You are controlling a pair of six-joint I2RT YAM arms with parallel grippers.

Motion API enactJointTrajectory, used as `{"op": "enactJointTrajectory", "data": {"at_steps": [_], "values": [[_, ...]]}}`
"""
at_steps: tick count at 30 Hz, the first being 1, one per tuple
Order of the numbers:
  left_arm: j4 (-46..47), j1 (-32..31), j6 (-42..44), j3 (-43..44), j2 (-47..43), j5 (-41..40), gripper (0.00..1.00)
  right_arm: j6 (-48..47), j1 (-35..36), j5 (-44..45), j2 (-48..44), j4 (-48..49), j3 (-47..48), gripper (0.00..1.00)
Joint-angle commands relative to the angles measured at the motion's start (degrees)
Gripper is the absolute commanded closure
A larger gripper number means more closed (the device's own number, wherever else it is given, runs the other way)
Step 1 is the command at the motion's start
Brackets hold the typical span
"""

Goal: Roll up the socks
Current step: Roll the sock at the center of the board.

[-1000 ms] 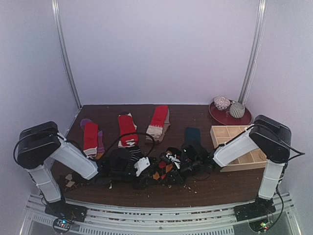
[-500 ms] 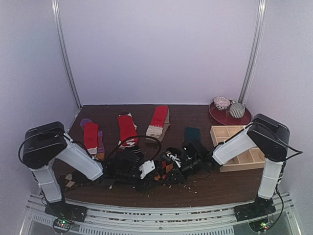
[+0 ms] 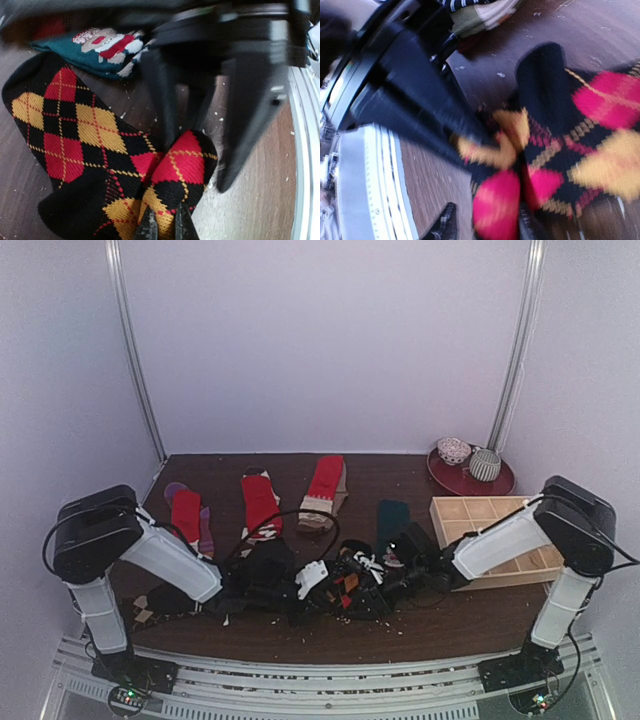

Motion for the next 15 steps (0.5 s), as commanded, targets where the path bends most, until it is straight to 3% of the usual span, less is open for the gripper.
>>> {"op": "enactJointTrajectory", "data": {"at_steps": [1,2,4,10,15], "values": [[-19.9,2.6,-7.7,2.0,3.4,2.5,1.00,-4.2,1.7,12.8,-11.9,0.2,-8.4,0.52],[-21.3,3.6,-8.5,2.2,3.6,4.8,1.00,-6.6,3.1,15.8,-15.0,1.8,-10.0,0.45],[-23.6,5.7,-10.8,2.6,4.2,9.6,1.00,-11.9,6.3,21.7,-19.9,4.5,-12.4,0.39],[-28.2,8.0,-12.0,4.1,5.3,15.3,1.00,-25.4,13.1,34.4,-24.1,10.8,-16.5,0.37],[-30.5,8.0,-11.9,6.2,6.6,16.0,1.00,-33.3,16.2,38.1,-17.2,10.3,-12.2,0.37]]}}
